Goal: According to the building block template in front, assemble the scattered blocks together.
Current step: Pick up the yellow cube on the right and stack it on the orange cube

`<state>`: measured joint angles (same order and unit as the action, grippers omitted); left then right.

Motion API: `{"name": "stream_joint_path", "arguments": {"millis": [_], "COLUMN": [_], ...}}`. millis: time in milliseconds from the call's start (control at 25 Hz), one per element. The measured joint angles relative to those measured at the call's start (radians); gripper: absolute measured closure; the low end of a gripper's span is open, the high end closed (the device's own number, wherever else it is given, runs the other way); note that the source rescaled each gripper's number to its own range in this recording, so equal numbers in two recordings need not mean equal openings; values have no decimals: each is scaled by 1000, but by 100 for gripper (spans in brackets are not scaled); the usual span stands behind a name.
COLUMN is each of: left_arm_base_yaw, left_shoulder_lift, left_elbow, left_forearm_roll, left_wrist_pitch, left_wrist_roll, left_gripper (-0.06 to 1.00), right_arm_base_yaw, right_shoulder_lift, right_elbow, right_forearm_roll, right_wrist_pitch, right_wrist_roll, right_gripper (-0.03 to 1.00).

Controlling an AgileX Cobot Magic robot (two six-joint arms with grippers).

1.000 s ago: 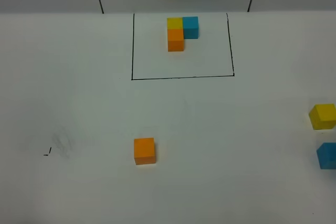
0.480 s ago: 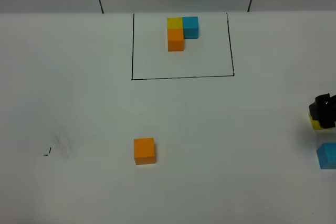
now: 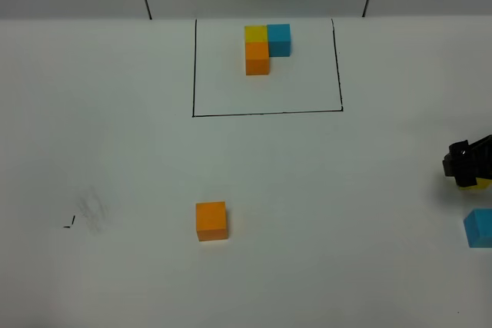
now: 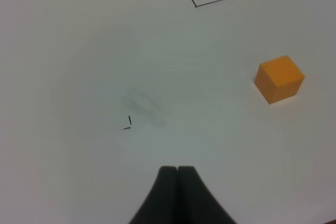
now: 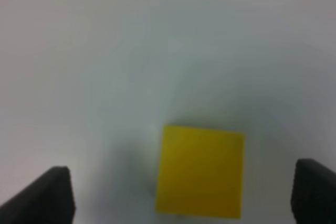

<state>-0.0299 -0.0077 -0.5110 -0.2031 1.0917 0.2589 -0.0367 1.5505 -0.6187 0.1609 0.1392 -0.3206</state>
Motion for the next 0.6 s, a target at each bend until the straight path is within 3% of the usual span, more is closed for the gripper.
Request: {"name": "stream_joint_path", "arguments": {"millis": [600], "left_arm_base_yaw": [0], "left_shoulder_lift": [0], "left_elbow": [0], "left_forearm_roll": [0], "left_wrist_pitch": [0], "left_wrist_roll": [0], "left_gripper": [94], "right_arm_base_yaw": [0], "right_shoulder_lift": [219], "right_elbow": [-50], "right_forearm_roll": [-58], "right_wrist_pitch": [-90], "right_wrist_roll": [-1], "right_gripper": [1]}}
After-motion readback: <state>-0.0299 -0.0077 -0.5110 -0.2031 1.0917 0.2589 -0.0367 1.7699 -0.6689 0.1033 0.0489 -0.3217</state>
